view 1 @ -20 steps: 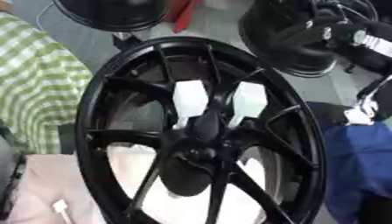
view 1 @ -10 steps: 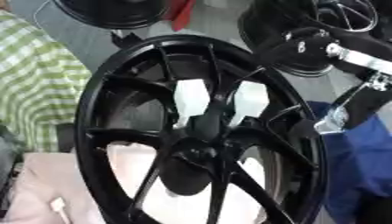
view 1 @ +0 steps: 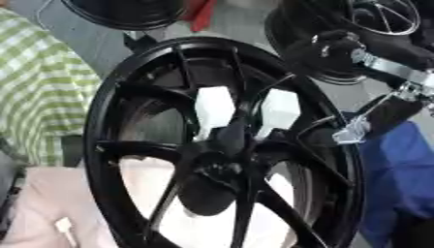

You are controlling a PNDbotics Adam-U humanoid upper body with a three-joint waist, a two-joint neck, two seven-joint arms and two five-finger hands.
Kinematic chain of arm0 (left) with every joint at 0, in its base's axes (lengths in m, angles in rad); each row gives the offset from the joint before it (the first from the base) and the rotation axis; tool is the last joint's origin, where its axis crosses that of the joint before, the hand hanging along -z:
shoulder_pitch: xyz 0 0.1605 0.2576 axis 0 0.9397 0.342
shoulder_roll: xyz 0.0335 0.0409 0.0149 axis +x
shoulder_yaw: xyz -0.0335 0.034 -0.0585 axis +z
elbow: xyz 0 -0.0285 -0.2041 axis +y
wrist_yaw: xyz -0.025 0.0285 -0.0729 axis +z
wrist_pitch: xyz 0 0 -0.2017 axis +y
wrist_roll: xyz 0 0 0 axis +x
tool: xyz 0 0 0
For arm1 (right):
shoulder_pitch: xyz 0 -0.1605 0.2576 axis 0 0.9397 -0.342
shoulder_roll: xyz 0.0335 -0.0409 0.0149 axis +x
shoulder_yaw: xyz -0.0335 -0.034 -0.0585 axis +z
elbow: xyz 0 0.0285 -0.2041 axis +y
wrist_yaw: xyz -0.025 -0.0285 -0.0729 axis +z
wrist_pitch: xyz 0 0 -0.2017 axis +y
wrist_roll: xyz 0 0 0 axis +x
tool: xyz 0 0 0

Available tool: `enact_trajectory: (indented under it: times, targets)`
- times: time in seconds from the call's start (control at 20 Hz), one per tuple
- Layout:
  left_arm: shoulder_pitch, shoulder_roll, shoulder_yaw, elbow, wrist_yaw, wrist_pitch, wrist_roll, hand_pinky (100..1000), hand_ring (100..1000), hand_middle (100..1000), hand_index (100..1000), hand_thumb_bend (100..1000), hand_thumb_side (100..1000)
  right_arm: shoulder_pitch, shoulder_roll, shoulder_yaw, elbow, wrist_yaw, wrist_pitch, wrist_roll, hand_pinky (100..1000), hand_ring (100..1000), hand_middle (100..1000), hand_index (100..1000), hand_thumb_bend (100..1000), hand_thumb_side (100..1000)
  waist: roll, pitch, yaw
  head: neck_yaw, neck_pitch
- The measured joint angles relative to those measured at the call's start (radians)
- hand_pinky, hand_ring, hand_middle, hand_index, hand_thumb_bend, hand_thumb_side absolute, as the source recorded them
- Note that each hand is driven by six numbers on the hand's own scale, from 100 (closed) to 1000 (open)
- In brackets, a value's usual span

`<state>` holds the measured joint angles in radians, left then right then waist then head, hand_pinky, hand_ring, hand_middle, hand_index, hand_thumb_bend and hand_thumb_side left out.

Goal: Pull the pin out of the wheel hub.

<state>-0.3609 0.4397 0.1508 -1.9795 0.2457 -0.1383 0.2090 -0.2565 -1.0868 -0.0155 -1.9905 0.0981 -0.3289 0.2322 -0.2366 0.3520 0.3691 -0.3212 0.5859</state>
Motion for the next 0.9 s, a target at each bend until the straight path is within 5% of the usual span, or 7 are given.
enact_trajectory:
  times: [0.5,0.9]
  targets:
    - [0.0,-0.008,0.0,0.0,0.0,0.002,0.0,889,598,567,832,314,524,-0.008,0.01,0.022,0.0,0.038,0.052,0.006,840,850,664,865,600,435,0.0,0.003,-0.006,0.002,0.004]
    - [0.0,-0.01,0.0,0.0,0.001,0.004,0.003,889,597,564,830,317,523,-0.008,0.018,0.026,0.0,0.054,0.081,-0.002,837,843,634,864,598,433,0.0,0.008,-0.006,0.002,0.007]
